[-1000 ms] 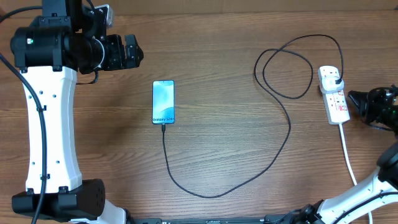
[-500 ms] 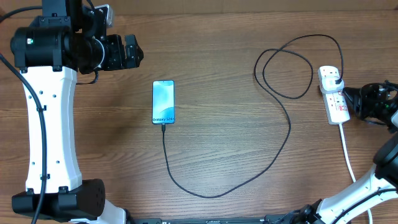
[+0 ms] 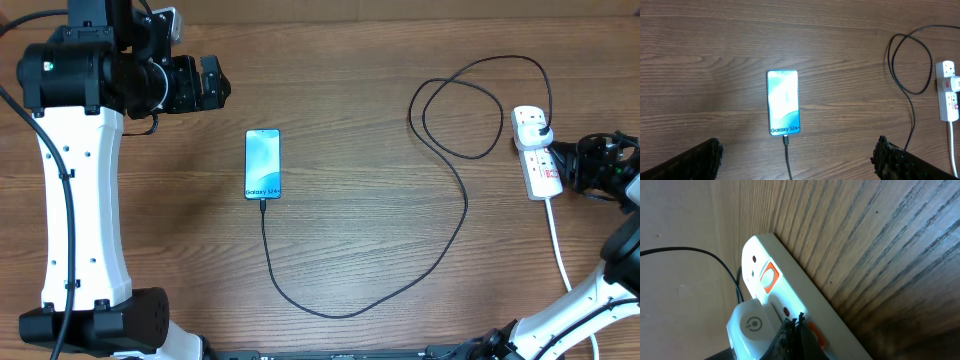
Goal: Plug charger to phone and switch on socket
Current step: 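Press the power strip's switch down with the right gripper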
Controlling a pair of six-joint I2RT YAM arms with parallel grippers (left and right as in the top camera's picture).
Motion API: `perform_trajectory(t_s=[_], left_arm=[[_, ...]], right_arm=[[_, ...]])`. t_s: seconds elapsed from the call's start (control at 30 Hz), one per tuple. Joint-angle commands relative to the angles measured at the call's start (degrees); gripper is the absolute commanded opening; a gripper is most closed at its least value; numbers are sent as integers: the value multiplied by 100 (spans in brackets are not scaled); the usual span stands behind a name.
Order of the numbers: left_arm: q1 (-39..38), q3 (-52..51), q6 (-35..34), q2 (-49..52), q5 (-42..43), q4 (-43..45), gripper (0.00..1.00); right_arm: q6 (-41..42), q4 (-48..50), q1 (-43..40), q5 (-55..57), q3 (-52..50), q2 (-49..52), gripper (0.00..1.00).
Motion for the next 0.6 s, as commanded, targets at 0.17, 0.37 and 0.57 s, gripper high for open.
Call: perform_trajectory(t_s=[0.17, 0.37, 0.57], left_arm=[[11, 52, -33, -55, 9, 4, 100], [11, 52, -33, -55, 9, 4, 100], [11, 52, -31, -55, 9, 4, 100]], right_arm=[[-11, -249, 101, 24, 37, 205, 4], [-50, -481, 101, 190, 37, 208, 4], [-155, -538, 101, 219, 35, 208, 4]])
